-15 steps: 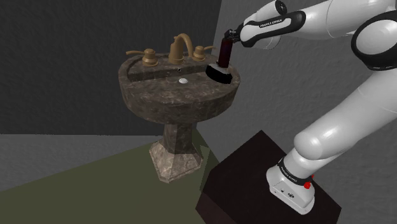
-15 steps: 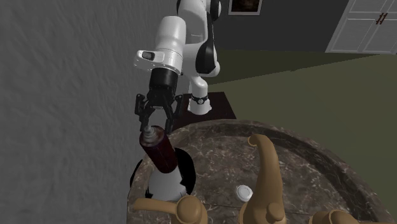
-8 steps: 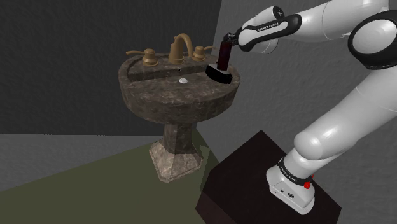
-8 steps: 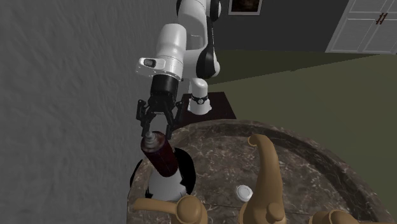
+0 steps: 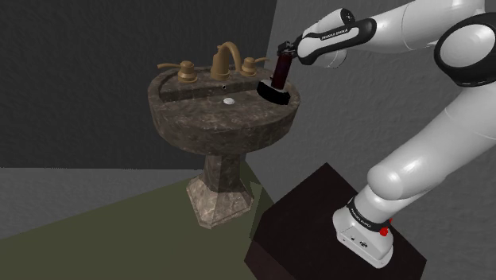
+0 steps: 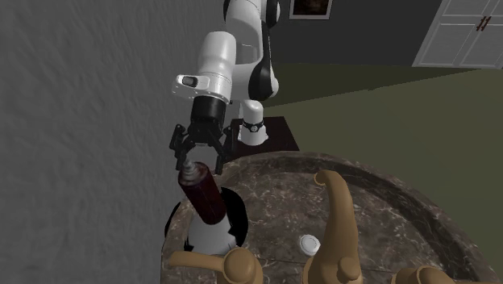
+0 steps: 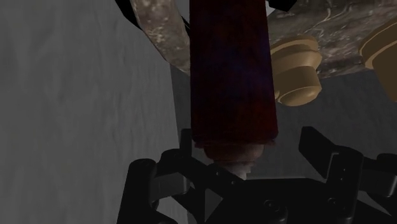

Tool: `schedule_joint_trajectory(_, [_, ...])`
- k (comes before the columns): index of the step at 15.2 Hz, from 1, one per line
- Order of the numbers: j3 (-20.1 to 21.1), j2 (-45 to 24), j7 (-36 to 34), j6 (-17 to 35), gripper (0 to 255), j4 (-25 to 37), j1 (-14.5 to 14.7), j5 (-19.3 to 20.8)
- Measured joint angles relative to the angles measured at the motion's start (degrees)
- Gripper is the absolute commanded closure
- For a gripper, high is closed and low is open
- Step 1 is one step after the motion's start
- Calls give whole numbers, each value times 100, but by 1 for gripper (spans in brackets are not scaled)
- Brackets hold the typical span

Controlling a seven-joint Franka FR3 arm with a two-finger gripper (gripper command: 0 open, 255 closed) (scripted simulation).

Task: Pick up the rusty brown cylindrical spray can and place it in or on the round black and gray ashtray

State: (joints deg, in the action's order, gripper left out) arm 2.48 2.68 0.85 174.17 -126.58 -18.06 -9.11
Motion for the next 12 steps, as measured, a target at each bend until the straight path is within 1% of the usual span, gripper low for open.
schedule_joint_trajectory(2, [1,87,-20,-56,0,-35,-6,19])
schedule_joint_trajectory(5, [-13,680,-33,-327,0,-355,-19,30])
schedule_joint_trajectory(6, [-8,770,-49,-373,0,-396,-28,44])
schedule_joint_trajectory(12, [-2,849,-63,-411,0,-441,-35,54])
